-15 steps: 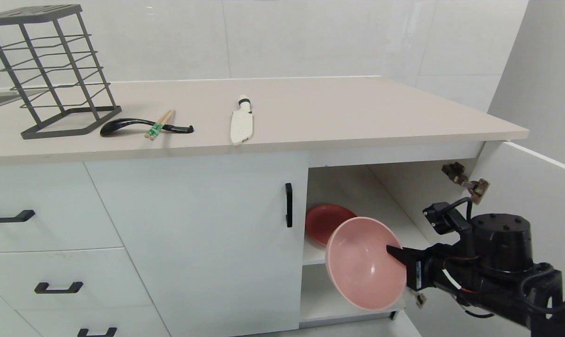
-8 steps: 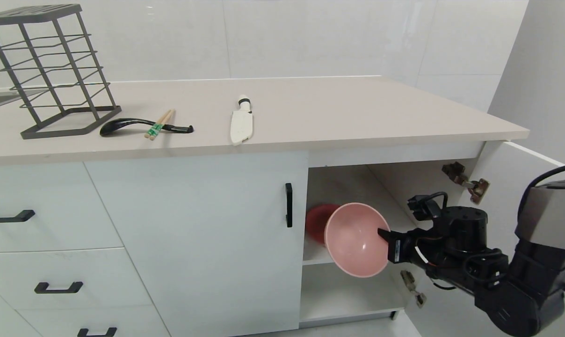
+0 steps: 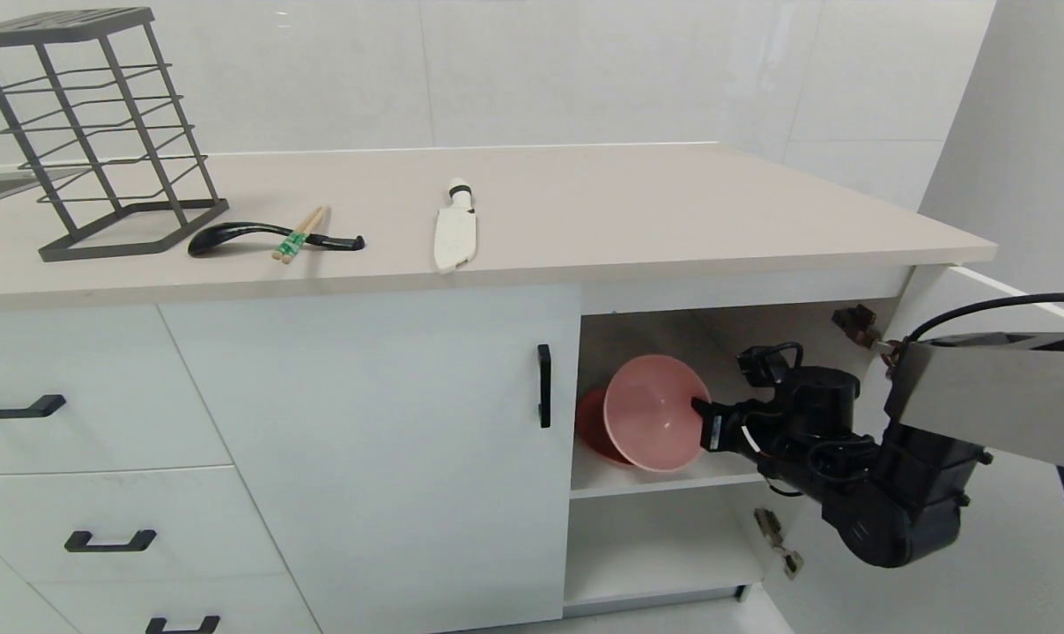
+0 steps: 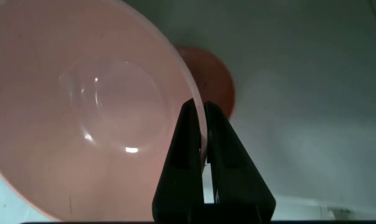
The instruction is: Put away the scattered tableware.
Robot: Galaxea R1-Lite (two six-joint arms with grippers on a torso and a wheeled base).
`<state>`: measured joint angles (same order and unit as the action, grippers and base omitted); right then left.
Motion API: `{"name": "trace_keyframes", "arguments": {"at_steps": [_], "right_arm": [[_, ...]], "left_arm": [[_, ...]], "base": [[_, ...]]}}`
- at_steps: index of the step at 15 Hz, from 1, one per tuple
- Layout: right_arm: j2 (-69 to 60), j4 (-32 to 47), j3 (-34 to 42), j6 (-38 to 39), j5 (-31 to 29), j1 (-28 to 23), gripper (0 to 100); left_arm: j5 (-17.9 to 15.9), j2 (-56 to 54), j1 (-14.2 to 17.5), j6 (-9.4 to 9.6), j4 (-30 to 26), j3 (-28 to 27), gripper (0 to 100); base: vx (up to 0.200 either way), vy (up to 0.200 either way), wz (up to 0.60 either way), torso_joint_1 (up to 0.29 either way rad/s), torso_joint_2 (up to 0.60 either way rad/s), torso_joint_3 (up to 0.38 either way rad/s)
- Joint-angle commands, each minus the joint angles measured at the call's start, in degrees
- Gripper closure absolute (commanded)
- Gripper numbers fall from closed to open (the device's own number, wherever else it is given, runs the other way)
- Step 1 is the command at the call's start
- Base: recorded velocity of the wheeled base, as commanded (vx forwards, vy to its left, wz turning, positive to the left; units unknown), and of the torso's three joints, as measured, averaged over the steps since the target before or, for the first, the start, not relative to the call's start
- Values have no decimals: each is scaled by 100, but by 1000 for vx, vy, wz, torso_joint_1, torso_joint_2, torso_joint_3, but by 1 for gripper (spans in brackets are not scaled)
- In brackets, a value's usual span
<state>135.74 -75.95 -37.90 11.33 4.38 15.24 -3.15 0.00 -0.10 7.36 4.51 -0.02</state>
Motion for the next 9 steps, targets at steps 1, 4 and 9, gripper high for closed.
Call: {"name": "trace_keyframes", "arguments": {"at_steps": [1,4,9], "right_arm": [[444,10,-446,1,2,-30,100],[717,186,-1044,10,2,-65,100],[1095,449,-1615,10,2,-100,100]], "left_arm": [[-2,9,1,2,6,2,0],[-2,9,1,2,6,2,0],[-2,9,1,-7,-3,2,0]], "base": [[0,0,0,0,0,0],[0,0,0,0,0,0],[0,0,0,0,0,0]]}}
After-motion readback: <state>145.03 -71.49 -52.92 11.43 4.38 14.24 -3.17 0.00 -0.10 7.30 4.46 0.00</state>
